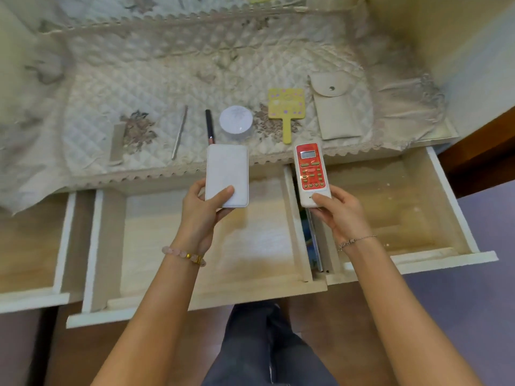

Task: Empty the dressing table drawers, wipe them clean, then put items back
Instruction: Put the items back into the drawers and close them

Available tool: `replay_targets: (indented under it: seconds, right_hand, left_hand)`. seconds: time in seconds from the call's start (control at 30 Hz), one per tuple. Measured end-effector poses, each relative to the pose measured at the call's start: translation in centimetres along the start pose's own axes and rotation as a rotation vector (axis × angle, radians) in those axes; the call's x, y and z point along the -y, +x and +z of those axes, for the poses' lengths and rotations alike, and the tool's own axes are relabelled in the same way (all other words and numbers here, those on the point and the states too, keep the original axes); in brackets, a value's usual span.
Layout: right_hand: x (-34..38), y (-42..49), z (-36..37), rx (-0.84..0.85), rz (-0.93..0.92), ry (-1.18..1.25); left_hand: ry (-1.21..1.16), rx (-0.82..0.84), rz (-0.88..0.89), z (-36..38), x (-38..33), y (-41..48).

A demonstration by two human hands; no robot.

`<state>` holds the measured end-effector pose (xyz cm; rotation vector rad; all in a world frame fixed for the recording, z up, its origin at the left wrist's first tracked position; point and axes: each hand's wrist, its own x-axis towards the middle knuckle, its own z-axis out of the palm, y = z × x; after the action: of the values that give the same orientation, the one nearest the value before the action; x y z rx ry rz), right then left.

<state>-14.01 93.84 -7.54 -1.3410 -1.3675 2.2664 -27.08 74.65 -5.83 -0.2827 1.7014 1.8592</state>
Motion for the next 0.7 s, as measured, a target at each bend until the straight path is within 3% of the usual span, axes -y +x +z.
replay_targets:
  seconds: [0.7]
  right_hand:
    - [-9.8,-10.8,13.9,0.503,0.063,-0.281]
  left_hand:
    - [-0.229,-0.510,0.137,-20.6,3.5,-15.1]
